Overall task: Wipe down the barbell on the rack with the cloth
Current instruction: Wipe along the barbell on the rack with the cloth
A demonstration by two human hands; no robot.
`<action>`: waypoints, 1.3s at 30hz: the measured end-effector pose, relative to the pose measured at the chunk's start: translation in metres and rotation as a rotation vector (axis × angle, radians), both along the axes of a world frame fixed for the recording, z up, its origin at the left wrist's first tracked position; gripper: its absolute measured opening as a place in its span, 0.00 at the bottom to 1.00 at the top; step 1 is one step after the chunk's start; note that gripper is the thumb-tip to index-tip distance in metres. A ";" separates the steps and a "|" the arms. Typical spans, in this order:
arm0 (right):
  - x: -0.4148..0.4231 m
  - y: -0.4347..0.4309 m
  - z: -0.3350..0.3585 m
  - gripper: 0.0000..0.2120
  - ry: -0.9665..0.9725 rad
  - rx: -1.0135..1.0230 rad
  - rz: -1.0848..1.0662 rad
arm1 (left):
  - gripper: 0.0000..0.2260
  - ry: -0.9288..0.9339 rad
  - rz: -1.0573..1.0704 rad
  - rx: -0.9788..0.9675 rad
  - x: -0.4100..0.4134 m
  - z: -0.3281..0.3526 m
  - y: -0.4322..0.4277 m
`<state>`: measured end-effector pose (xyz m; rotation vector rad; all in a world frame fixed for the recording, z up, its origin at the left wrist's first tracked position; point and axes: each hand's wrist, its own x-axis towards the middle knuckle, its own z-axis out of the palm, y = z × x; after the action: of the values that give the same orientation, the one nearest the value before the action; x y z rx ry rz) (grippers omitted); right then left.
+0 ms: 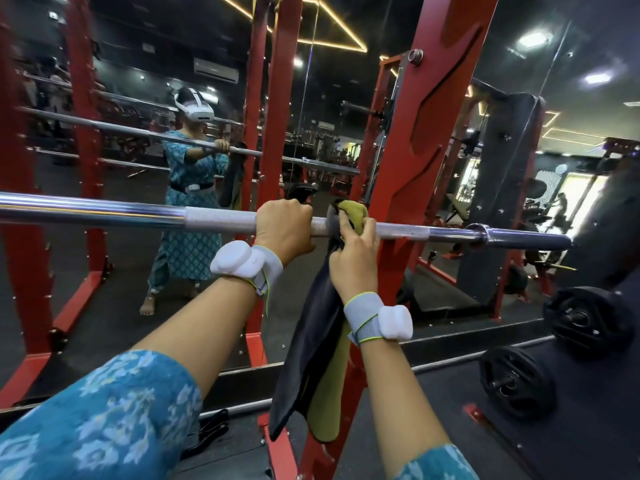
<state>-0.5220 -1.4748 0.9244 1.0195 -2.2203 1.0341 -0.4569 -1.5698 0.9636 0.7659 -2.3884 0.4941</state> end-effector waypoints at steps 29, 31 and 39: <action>-0.018 0.001 0.001 0.31 -0.002 -0.099 -0.039 | 0.13 0.035 0.000 0.075 -0.002 0.004 -0.003; -0.019 0.001 -0.007 0.31 -0.039 -0.120 -0.079 | 0.13 0.038 0.001 0.062 -0.002 0.003 -0.001; -0.016 0.002 -0.037 0.22 -0.388 -0.585 0.305 | 0.10 0.025 0.013 0.022 0.002 0.002 0.002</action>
<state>-0.5382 -1.4728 0.8876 0.9526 -1.8571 2.0132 -0.4551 -1.5673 0.9654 0.7931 -2.3708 0.4614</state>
